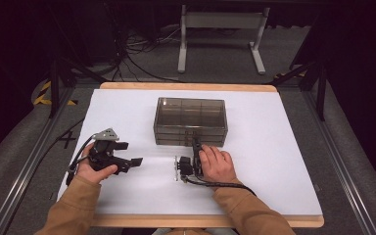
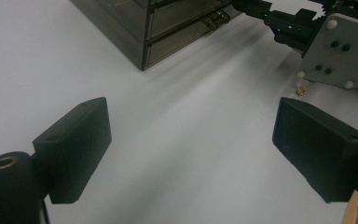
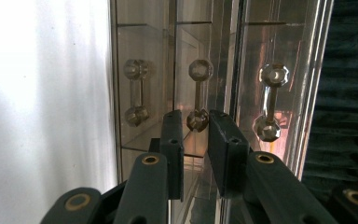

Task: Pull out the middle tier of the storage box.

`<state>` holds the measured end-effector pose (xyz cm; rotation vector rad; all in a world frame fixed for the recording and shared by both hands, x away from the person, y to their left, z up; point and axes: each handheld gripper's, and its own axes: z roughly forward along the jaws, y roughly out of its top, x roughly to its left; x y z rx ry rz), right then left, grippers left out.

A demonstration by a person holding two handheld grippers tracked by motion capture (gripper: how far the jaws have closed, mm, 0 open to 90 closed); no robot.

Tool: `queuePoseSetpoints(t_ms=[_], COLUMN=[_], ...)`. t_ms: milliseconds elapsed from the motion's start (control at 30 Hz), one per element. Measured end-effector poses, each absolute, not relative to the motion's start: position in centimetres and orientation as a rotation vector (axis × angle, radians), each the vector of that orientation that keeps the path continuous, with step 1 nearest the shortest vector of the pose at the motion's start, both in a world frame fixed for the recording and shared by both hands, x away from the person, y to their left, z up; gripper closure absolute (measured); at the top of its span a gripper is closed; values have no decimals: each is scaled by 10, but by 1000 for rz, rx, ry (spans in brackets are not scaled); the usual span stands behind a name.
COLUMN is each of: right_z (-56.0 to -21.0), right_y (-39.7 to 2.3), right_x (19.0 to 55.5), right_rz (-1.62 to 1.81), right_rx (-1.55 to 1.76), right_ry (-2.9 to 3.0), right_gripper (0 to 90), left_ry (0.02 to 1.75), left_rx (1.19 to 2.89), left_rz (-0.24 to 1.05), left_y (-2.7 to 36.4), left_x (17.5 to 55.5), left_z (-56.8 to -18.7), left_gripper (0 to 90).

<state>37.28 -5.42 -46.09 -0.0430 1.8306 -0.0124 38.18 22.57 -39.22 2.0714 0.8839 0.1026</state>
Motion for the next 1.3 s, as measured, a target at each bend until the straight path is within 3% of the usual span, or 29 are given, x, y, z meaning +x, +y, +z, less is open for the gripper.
queuePoseSetpoints(t_ms=[1300], right_z=[-456], right_y=[-56], right_x=[350], right_rz=[41], right_rx=[-55], right_ry=[1864], right_gripper=[797], left_ry=[883], left_rx=[2074], left_rz=[97], left_y=[225], left_x=[382], left_z=[-392], left_gripper=[118])
